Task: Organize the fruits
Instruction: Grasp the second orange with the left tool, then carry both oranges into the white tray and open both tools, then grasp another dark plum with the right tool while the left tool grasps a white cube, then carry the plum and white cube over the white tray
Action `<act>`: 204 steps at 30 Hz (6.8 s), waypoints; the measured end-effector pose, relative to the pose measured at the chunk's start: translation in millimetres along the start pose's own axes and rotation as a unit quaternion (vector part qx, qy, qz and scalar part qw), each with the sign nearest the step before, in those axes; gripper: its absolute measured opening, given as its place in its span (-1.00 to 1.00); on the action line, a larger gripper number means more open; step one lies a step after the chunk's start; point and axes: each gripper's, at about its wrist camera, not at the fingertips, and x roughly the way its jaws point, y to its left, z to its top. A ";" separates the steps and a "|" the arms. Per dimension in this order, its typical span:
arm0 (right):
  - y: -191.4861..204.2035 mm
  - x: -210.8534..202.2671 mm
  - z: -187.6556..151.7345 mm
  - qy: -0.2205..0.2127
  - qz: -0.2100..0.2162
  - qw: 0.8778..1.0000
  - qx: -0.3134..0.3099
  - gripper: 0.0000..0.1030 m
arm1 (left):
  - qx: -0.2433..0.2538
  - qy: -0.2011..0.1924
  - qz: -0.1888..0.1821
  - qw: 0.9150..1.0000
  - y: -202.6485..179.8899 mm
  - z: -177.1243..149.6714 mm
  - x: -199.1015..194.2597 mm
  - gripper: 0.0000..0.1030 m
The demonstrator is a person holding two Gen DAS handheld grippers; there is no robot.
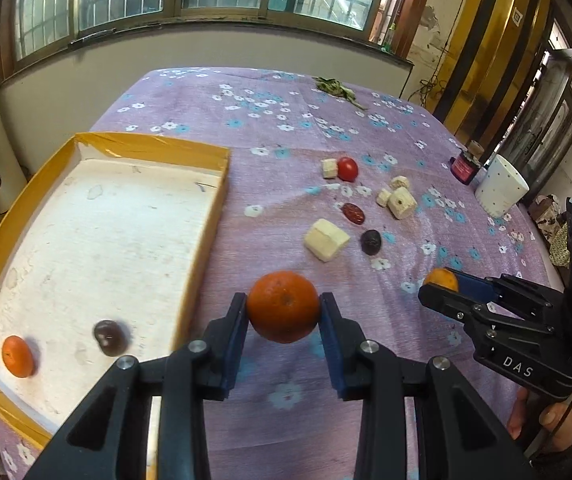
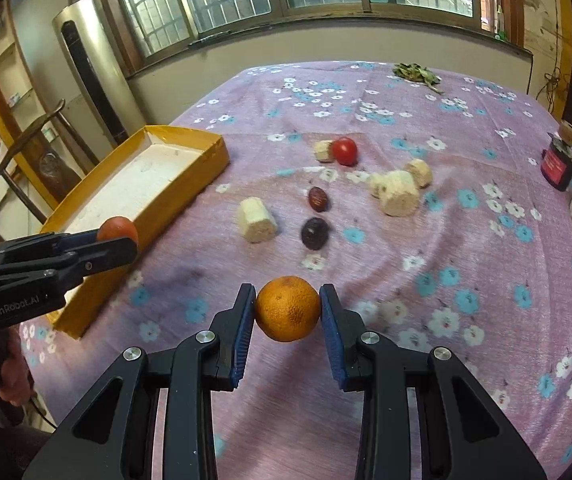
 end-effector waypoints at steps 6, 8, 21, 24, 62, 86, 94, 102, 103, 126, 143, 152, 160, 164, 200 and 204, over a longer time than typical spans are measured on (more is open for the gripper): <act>42.9 13.6 15.2 0.003 0.010 0.999 -0.033 -0.38 | -0.017 -0.010 0.013 1.000 35.8 -1.2 -12.2 -0.26; 58.7 19.6 20.8 0.004 0.017 0.999 -0.045 -0.38 | -0.026 -0.012 0.019 0.999 48.8 -1.7 -16.0 -0.26; 145.0 62.9 56.7 0.013 0.079 0.992 -0.098 -0.38 | -0.078 -0.014 0.077 0.994 134.3 -6.7 -27.9 -0.26; 160.5 77.7 62.8 0.020 0.089 0.990 -0.105 -0.38 | -0.086 -0.012 0.094 0.992 152.9 -6.3 -25.0 -0.26; 185.0 118.0 50.7 0.062 0.068 0.988 -0.126 -0.23 | -0.124 0.019 0.136 0.983 200.1 -19.3 -3.8 0.08; 54.7 31.7 2.5 0.044 -0.051 0.998 -0.002 0.68 | -0.030 -0.003 0.096 0.995 56.3 -9.7 -12.4 0.37; -17.3 8.5 -5.2 0.031 -0.082 0.994 0.061 0.68 | 0.013 0.014 0.078 0.997 4.7 -10.3 3.9 0.43; -40.0 12.8 7.5 0.015 -0.049 0.998 0.046 0.68 | 0.033 0.036 0.086 0.995 -20.3 -15.6 16.1 0.46; -37.7 16.4 10.2 0.014 -0.041 0.999 0.034 0.68 | 0.032 0.039 0.087 0.995 -21.8 -16.9 16.7 0.47; -49.2 58.4 27.1 0.030 0.000 0.998 -0.063 -0.59 | 0.042 0.060 0.085 0.994 -44.4 12.1 65.6 0.50; -65.6 39.1 11.3 0.031 0.000 0.999 -0.012 -0.58 | 0.028 0.064 0.002 0.998 -50.5 34.0 108.1 -0.11; -45.2 19.1 3.0 0.017 -0.017 1.000 -0.010 -0.58 | 0.030 0.051 -0.019 0.998 -40.0 18.0 68.2 -0.11; -24.6 10.3 -6.1 0.017 -0.031 0.999 0.000 -0.58 | 0.029 0.038 -0.033 0.998 -23.2 10.3 38.8 -0.11; -7.1 10.6 -3.2 0.013 -0.029 0.999 -0.001 -0.58 | 0.023 0.029 -0.033 0.999 -7.0 7.6 24.6 -0.11; 163.3 153.4 96.3 0.063 0.056 0.993 -0.077 -0.59 | -0.085 0.020 0.070 0.994 198.0 37.6 22.4 -0.11; 167.0 168.0 96.8 0.076 0.054 0.992 -0.080 -0.59 | -0.089 0.028 0.073 0.993 207.6 37.6 29.8 -0.11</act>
